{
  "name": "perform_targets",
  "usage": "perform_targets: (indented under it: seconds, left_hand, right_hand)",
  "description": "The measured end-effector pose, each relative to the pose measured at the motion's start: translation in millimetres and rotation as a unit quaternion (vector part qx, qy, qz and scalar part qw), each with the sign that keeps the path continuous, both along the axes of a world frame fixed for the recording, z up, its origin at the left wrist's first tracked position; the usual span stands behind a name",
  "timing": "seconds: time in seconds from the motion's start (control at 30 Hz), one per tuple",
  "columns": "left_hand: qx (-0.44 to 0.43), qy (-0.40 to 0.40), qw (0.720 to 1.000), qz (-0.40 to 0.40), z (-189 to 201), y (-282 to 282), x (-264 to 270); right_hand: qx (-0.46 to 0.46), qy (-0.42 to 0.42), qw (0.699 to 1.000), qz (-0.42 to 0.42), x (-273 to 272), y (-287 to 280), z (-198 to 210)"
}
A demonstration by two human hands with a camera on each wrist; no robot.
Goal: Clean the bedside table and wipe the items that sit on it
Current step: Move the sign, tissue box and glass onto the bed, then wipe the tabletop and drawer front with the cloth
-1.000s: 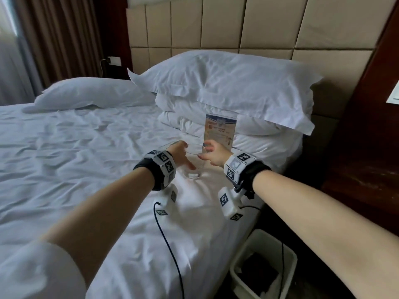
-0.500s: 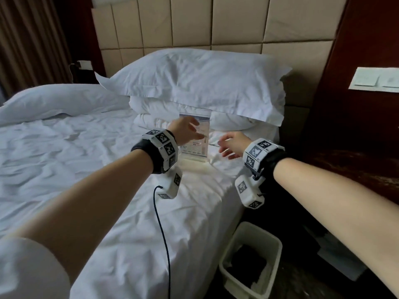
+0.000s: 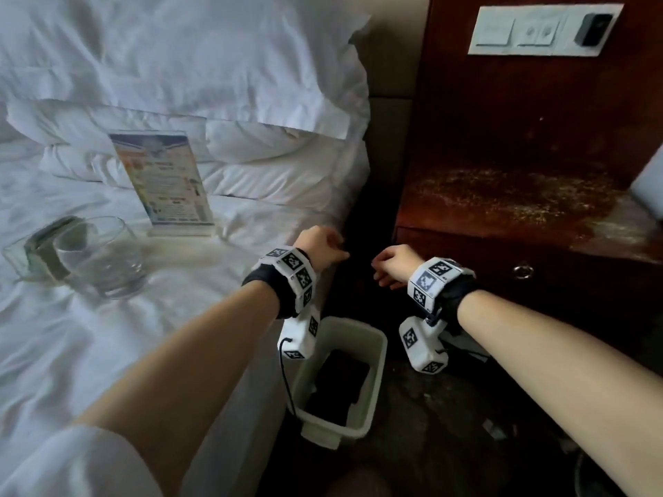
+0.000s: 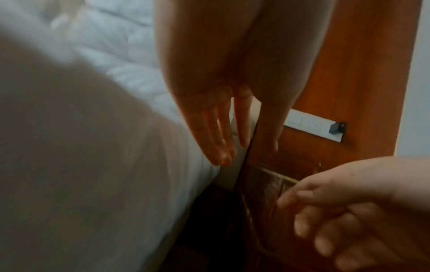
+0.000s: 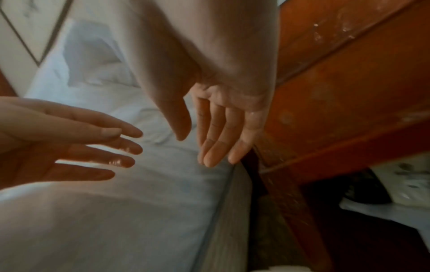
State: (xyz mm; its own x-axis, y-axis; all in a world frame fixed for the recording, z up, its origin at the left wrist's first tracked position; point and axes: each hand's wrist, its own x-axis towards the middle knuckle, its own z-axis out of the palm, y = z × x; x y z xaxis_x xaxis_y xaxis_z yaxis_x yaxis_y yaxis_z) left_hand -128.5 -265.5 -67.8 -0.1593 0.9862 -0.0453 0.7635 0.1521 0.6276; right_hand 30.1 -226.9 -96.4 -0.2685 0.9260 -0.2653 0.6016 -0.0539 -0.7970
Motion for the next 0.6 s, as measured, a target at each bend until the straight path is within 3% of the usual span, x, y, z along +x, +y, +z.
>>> perform_targets:
  seconds: [0.2, 0.37, 0.5, 0.6]
  left_hand:
    - [-0.139, -0.050, 0.989, -0.004, -117, 28, 15]
    - [-0.225, -0.074, 0.970, 0.058, -208, 38, 14]
    - [-0.294, -0.048, 0.951, 0.085, -267, 45, 12]
    - [-0.352, -0.049, 0.933, 0.060, -297, 43, 14]
  right_hand:
    - [-0.086, -0.029, 0.996, -0.016, 23, 15, -94]
    - [-0.157, -0.009, 0.987, -0.043, 32, 28, -154]
    - [-0.198, -0.010, 0.978, -0.071, 42, 40, -196]
    - [-0.223, -0.002, 0.970, -0.102, 48, 42, -213]
